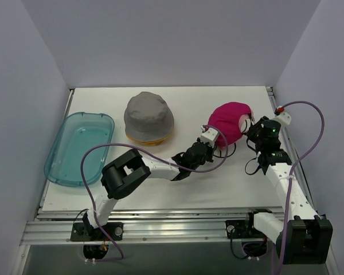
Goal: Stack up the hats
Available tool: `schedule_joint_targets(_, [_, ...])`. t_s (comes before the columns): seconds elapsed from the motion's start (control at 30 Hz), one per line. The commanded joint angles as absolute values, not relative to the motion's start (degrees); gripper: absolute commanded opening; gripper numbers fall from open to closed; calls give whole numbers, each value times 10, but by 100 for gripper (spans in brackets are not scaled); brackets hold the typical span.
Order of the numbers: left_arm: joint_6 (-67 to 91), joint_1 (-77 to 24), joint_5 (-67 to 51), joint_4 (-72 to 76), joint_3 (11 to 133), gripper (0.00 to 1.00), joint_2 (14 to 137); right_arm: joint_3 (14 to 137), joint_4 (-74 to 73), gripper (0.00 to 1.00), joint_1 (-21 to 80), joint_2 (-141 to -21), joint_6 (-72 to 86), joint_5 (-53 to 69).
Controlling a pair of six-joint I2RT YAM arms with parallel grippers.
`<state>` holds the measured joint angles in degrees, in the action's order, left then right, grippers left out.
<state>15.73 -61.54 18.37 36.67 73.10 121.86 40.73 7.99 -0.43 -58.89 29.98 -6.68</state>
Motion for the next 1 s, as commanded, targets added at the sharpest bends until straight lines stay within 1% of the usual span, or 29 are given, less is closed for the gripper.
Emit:
schedule_joint_targets(0.0, [160,-618,185,410,725,9,1219,404,105,16,-15,-596,296,-69])
schedule_joint_targets(0.07, [163,-618,180,408,724,7,1222,404,105,16,-18,-599,296,-68])
schedule_joint_targets(0.23, [163,-619,176,409,721,8,1229,417,98,16,-25,-613,294,-70])
schedule_joint_targets(0.3, [160,-620,164,412,719,12,1230,419,96,15,-27,-612,292,-75])
schedule_joint_targets(0.33, [157,-620,161,414,717,16,1231,419,96,16,-28,-611,292,-76])
schedule_joint_targets(0.37, [156,-623,161,413,717,24,1231,418,96,16,-29,-610,292,-77])
schedule_joint_targets(0.47, [152,-627,174,410,705,31,1225,416,98,18,-33,-609,292,-72])
schedule_joint_targets(0.5, [152,-627,177,409,701,36,1222,417,97,19,-34,-608,293,-67])
schedule_joint_targets(0.53, [154,-627,183,411,694,37,1210,416,96,23,-34,-607,294,-64])
schedule_joint_targets(0.6, [156,-627,185,416,669,41,1195,416,95,34,-36,-604,294,-62])
schedule_joint_targets(0.63, [160,-628,185,418,660,43,1176,414,95,43,-38,-602,297,-62])
schedule_joint_targets(0.67, [161,-628,186,418,642,45,1166,413,95,45,-39,-600,298,-62])
schedule_joint_targets(0.77, [163,-633,189,417,616,49,1118,412,98,47,-47,-604,301,-48])
schedule_joint_targets(0.97, [167,-636,203,391,565,50,1025,412,121,46,-69,-628,294,-6])
